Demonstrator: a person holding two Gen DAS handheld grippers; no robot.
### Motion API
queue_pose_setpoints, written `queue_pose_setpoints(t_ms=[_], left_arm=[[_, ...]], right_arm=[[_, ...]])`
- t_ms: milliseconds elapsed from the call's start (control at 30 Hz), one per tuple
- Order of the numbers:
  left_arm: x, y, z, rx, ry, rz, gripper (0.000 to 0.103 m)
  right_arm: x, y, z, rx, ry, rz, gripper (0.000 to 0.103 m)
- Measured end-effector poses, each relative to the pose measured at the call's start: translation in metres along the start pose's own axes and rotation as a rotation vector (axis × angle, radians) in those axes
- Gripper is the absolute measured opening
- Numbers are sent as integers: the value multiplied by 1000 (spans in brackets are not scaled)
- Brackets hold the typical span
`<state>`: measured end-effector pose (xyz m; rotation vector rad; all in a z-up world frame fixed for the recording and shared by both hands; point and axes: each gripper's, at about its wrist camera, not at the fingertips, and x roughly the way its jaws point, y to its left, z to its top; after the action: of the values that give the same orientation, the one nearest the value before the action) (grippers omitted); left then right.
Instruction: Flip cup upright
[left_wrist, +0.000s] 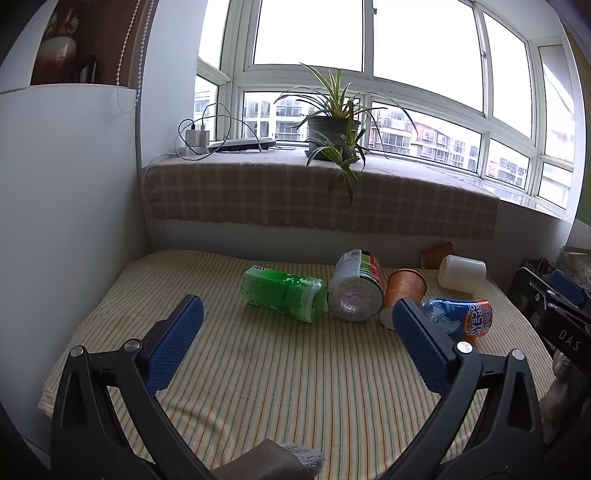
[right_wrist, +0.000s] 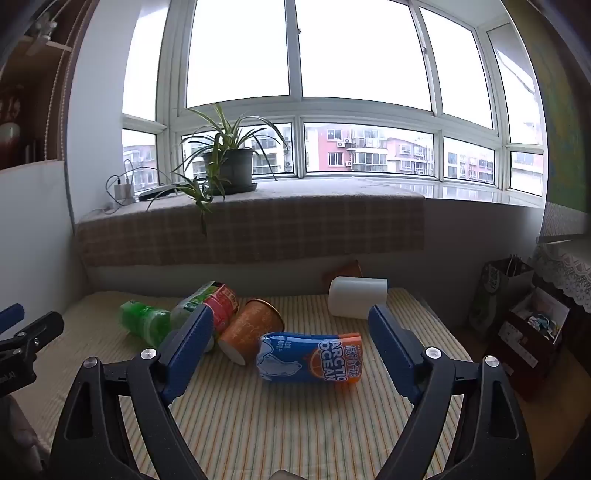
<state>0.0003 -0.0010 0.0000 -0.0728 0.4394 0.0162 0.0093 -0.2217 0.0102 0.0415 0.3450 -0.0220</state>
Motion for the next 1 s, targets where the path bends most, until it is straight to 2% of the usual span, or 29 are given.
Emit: queue_pose_setpoints(t_ms=[1000], left_arm=[[2,0,-2,-9,-6,1,103]], right_arm=[[-1,4,-5,-16,2,-4,85]])
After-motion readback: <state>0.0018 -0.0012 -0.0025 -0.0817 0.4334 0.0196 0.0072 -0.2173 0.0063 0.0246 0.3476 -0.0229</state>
